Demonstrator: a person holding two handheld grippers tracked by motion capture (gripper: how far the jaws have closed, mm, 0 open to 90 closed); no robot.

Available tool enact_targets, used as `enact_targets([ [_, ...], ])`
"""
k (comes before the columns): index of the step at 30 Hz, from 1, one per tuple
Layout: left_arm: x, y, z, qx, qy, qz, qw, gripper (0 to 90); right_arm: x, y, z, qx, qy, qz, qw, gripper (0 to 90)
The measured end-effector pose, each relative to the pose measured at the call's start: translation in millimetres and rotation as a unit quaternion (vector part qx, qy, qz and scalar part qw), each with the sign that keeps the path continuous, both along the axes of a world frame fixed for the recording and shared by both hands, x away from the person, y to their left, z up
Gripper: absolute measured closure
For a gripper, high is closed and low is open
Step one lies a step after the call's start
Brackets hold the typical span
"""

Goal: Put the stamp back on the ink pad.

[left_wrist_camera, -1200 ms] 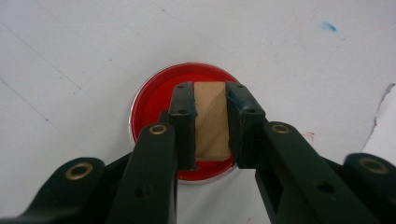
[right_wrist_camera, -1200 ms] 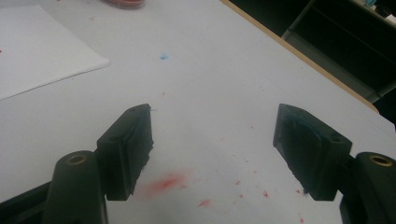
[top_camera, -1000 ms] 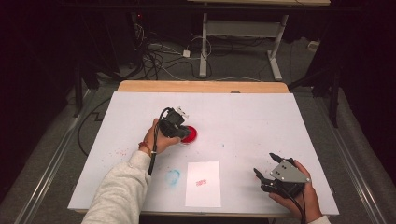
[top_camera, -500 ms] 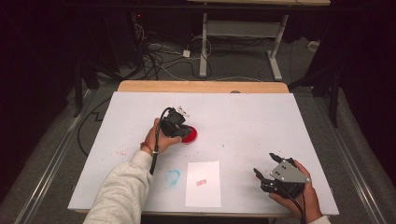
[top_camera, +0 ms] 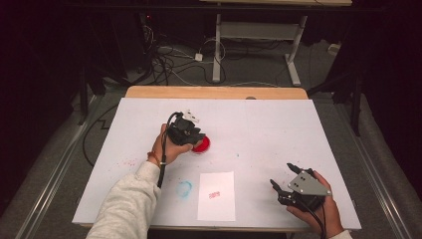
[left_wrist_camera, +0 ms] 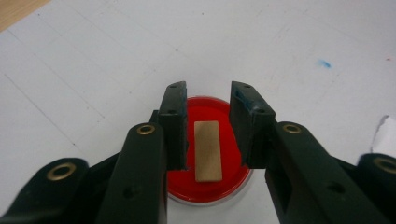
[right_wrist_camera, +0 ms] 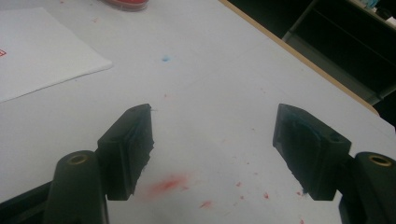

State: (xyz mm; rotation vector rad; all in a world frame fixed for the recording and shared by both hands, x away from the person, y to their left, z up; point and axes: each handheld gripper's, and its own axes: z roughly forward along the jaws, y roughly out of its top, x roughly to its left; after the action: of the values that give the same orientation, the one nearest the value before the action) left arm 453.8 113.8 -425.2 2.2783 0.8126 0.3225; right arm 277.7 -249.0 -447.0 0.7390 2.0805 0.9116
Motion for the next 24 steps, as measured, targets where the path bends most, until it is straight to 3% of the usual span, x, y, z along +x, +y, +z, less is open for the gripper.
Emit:
enact_targets([
  [6, -8.3, 5.3, 9.3, -0.026, -0.030, 0.008, 0.9992, 56.6, -0.2, 0.0, 0.1, 0.001, 0.000, 0.000, 1.0000, 29.2],
  [10, -16.6, 4.4, 12.0, -0.025, -0.062, 0.013, 0.9977, 50.9, -0.4, 0.6, -0.1, 0.001, 0.000, -0.001, 1.0000, 29.2],
  [14, -22.6, 2.9, 12.9, -0.026, -0.077, 0.009, 0.9966, 41.5, -0.5, 0.8, 0.4, 0.002, -0.001, 0.000, 1.0000, 29.3],
  [20, -31.4, 1.6, 11.9, -0.029, -0.105, 0.010, 0.9940, 27.0, -0.8, 0.8, 0.3, 0.001, 0.000, 0.000, 1.0000, 29.3],
  [24, -39.0, 4.0, 12.6, -0.049, -0.126, 0.008, 0.9908, 21.1, -1.0, 0.3, 0.6, 0.002, -0.001, -0.001, 1.0000, 29.3],
])
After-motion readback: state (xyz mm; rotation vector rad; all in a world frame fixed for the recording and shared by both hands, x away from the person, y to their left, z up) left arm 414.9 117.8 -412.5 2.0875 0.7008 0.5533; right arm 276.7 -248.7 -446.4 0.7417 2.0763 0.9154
